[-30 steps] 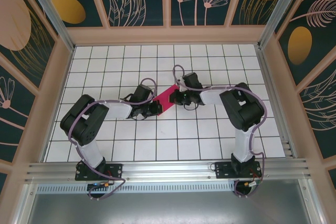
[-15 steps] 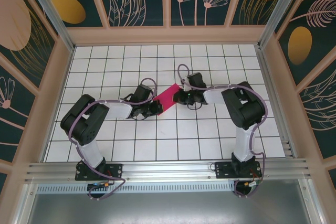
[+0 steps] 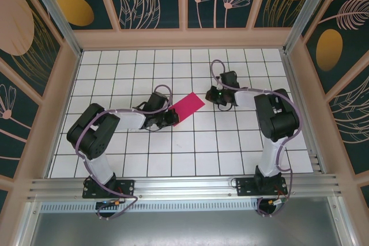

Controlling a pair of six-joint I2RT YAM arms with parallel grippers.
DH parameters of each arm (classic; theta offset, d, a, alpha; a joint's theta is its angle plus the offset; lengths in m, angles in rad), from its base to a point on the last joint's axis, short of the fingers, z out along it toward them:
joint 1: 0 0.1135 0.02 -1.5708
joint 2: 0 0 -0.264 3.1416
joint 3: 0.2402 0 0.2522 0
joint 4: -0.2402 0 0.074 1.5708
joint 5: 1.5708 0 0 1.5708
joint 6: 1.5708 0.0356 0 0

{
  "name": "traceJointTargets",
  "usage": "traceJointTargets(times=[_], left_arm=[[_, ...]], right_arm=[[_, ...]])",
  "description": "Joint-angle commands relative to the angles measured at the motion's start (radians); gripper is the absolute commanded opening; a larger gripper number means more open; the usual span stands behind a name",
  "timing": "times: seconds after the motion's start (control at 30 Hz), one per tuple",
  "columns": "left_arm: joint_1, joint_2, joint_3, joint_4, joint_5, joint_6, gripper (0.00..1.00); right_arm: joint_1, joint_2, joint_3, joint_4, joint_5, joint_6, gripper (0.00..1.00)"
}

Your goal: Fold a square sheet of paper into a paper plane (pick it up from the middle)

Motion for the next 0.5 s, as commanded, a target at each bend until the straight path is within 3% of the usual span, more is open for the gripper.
traceJointTargets(times=[0.0, 0.17, 0.3, 0.47], left_arm=[[0.02, -0.073, 0.06, -0.037, -0.036, -0.019, 0.2], [0.135, -0.157, 0.032, -0.072, -0.094, -0.019, 0.38], [0.216, -0.215, -0.014, -0.114, -0.158, -0.022, 0.46], [0.278, -0.258, -0.067, -0.132, -0.202, -0.026, 0.56]], right_arm=[[0.079, -0.07, 0.002, -0.049, 0.092, -0.013, 0.0], [0.183, -0.033, 0.023, -0.059, 0.131, 0.025, 0.0], [0.273, 0.04, 0.098, -0.083, 0.142, 0.035, 0.0], [0.358, 0.124, 0.206, -0.123, 0.149, 0.029, 0.07]])
